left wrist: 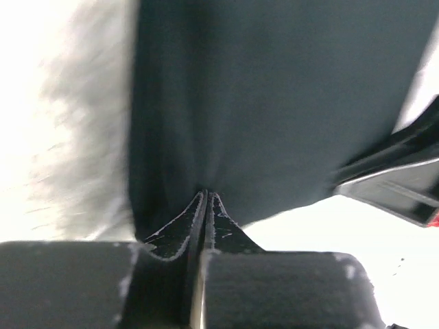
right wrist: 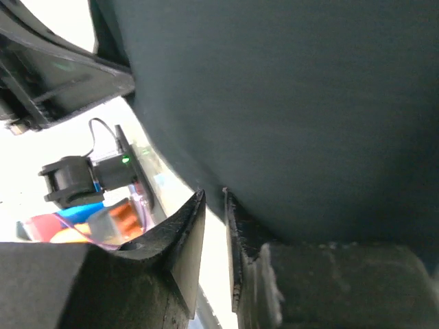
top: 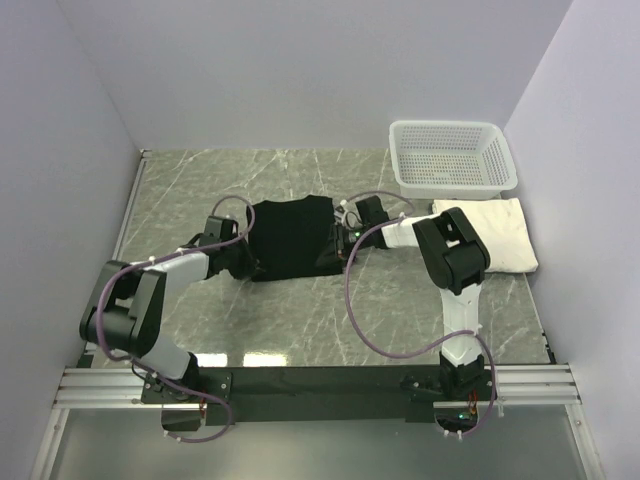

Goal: Fold and stack the t-shirts
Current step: Fold the tshirt

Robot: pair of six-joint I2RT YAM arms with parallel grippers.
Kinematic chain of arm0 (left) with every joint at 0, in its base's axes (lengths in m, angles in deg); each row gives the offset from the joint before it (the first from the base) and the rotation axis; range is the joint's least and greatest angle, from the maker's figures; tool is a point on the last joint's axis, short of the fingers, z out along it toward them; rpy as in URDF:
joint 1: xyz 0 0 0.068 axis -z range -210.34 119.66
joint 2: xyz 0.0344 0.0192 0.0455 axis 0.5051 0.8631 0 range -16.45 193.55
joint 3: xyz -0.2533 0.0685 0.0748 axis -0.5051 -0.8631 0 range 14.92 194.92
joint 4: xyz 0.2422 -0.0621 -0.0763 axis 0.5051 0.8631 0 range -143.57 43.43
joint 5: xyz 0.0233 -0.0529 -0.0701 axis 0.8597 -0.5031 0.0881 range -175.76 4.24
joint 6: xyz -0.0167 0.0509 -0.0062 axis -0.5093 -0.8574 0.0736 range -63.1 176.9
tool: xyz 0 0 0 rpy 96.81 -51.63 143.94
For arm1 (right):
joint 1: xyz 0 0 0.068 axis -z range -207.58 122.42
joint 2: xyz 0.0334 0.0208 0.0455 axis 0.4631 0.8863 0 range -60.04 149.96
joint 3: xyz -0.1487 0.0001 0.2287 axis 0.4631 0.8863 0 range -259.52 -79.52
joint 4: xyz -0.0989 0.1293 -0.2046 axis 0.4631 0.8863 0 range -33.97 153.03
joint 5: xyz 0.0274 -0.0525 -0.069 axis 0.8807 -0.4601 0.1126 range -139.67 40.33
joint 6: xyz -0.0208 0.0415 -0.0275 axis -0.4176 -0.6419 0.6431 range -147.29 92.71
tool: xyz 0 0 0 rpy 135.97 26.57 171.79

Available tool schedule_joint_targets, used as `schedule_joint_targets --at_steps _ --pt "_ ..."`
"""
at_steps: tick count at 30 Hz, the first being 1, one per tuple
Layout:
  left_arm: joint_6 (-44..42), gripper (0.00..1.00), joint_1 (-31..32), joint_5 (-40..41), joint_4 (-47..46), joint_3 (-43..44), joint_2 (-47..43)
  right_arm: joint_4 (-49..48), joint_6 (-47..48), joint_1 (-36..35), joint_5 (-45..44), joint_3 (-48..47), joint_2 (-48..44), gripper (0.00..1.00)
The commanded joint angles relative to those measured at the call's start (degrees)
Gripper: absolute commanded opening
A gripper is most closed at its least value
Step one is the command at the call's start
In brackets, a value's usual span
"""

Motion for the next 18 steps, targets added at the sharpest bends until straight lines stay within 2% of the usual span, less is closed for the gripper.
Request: schedule_joint_targets --at_steps 1,5,10,14,18 --pt "1.63 0.02 -1.07 -0.70 0.77 -2.41 3.90 -2.57 1.77 2.49 0.49 2.36 3.20 0.26" --pt "2.61 0.01 -3.18 0.17 1.92 -4.51 4.27 -3.53 1.86 4.16 -0.39 4.29 2.86 0.25" --pt "0.94 0.01 -3.36 1.93 3.68 -3.20 1.72 -1.51 2.48 3.29 0.13 3.60 -3.46 0.24" --pt "0.59 0.01 -3.36 1.76 4.04 -2.94 1.72 -2.65 1.51 -0.48 2.85 -0.35 -6.02 0.25" --pt "0.41 0.01 -3.36 1.84 4.65 -2.76 1.72 -6.24 -1.91 -5.23 4.18 -5.18 -2.44 0.25"
